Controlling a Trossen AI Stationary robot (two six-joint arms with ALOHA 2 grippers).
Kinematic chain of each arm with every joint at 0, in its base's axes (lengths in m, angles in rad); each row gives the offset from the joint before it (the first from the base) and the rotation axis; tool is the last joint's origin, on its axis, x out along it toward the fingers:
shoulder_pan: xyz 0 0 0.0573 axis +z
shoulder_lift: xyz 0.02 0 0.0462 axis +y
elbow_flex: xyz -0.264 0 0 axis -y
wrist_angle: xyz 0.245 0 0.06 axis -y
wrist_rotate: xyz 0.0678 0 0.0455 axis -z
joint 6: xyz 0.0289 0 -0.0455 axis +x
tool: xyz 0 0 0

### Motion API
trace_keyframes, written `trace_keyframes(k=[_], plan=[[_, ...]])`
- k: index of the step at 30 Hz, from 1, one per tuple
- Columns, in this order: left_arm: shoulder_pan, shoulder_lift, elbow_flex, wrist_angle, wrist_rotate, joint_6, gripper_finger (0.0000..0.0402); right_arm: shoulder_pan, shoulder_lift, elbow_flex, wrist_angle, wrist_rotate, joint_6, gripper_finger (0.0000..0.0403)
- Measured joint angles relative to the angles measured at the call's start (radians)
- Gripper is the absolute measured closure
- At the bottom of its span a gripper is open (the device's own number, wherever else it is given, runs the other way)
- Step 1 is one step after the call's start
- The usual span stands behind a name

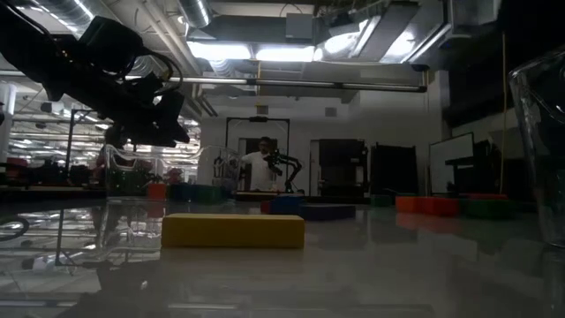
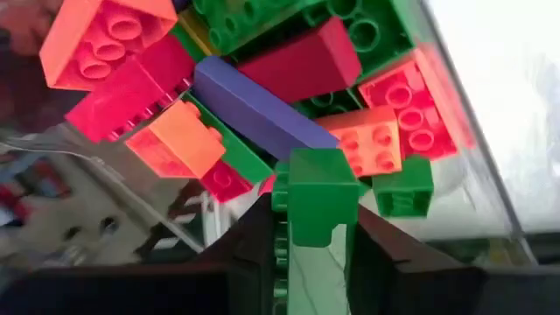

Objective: Sort blocks by size
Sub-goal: Put the rectangular green game piece into the bottom transparent bin, then put the square green block into the top transparent bin

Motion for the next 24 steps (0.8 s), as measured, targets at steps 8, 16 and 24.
trace_keyframes(k=[8,16,24], plan=[[0.000,0.000,0.000,0.000,0.000,-0.001,0.0224,0.113,0.000,0.000,0.010,0.185,0.144,0.0246],[0.000,0.000,0.000,0.000,0.000,-0.001,0.0224,0.061,0.000,0.000,-0.019,0.205,-0.017,0.0155],[0.000,0.000,0.000,0.000,0.000,-0.012,0.0224,-0.176,0.000,0.000,-0.146,0.337,-0.295,0.0145]])
